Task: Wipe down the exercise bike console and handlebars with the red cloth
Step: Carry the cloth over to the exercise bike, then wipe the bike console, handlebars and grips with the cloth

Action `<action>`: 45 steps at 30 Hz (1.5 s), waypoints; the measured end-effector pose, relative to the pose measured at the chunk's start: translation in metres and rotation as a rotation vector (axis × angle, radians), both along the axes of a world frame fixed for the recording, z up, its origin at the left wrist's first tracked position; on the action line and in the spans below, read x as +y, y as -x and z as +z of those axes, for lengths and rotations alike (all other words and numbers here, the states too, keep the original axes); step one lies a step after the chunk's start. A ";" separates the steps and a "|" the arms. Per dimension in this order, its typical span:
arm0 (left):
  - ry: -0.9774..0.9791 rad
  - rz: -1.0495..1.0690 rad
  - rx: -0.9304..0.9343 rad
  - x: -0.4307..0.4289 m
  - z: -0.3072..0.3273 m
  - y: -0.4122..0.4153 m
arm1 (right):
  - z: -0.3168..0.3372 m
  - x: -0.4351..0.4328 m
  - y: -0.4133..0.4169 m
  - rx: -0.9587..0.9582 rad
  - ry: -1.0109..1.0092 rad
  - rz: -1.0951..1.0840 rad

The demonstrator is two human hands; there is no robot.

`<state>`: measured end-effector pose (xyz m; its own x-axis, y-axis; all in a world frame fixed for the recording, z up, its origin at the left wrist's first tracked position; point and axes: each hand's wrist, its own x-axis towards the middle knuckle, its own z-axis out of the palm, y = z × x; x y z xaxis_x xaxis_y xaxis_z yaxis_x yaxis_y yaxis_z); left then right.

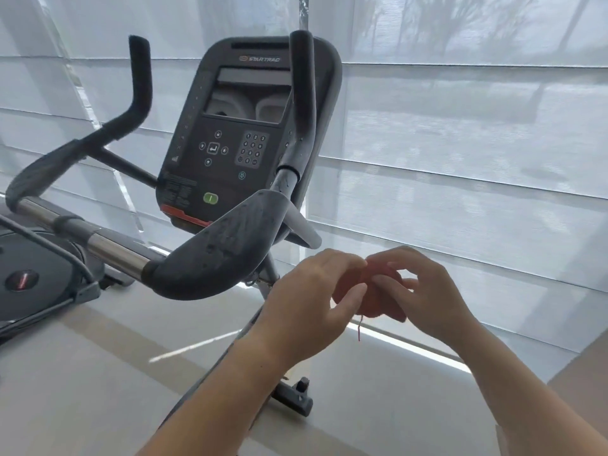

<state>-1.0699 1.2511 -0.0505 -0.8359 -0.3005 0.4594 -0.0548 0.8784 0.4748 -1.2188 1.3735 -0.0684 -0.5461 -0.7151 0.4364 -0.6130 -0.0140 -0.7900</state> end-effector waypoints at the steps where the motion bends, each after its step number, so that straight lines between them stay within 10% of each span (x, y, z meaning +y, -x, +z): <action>1: 0.017 -0.002 0.011 -0.003 0.006 -0.004 | 0.006 0.000 -0.001 0.009 0.013 -0.007; 23: 0.037 0.126 0.123 -0.121 0.072 -0.174 | 0.155 -0.102 -0.148 0.435 0.357 -0.118; 30: -0.018 0.112 0.067 -0.134 0.055 -0.184 | 0.073 -0.132 -0.154 0.548 -0.219 0.094; 45: 0.049 0.246 0.080 -0.175 0.034 -0.142 | 0.054 -0.159 -0.149 0.775 -0.245 0.064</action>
